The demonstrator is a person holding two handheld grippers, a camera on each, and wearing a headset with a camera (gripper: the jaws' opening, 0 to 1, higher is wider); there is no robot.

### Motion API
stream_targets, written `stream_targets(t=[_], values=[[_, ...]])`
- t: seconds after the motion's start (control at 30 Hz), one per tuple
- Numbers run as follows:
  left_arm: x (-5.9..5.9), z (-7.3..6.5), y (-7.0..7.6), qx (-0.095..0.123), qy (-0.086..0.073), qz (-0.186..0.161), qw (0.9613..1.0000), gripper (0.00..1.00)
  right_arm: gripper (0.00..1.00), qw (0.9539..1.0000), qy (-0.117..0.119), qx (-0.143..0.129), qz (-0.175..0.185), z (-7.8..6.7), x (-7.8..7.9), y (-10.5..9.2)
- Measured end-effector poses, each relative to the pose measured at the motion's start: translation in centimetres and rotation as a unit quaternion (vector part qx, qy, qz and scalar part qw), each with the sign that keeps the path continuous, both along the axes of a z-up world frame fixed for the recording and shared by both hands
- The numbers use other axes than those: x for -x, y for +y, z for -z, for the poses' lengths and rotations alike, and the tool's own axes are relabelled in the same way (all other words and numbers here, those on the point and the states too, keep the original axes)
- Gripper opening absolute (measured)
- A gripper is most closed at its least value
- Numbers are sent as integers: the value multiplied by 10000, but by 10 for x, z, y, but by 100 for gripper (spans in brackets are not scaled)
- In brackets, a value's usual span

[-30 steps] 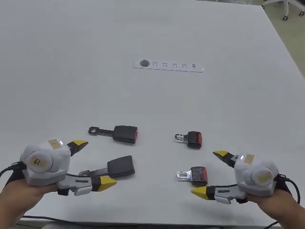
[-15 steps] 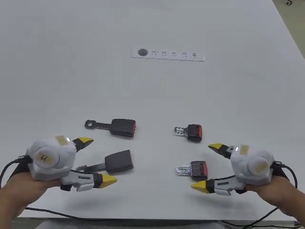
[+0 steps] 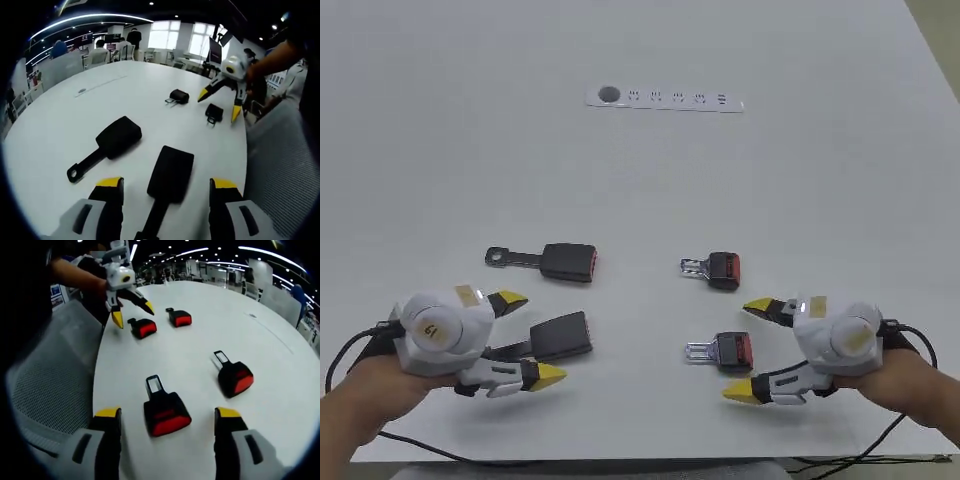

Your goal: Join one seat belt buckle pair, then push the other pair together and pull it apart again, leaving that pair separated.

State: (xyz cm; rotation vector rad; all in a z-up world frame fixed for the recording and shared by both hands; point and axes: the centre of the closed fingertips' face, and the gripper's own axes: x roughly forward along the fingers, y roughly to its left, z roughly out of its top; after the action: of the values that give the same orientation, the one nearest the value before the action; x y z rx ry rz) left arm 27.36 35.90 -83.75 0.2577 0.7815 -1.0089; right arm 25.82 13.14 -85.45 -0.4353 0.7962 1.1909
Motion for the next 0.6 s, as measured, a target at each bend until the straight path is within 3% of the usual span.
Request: stream_targets(t=[0.17,0.43,0.6], values=[[2,9,-2,-116,11,167,9998,65,77,9997,86,77,-201,4,2,0],[4,17,-6,-250,-10,410,9988,59,68,9989,75,121,-437,5,0,1],[3,17,-8,-333,-168,583,9976,55,58,9980,-32,204,-591,6,-1,-1]])
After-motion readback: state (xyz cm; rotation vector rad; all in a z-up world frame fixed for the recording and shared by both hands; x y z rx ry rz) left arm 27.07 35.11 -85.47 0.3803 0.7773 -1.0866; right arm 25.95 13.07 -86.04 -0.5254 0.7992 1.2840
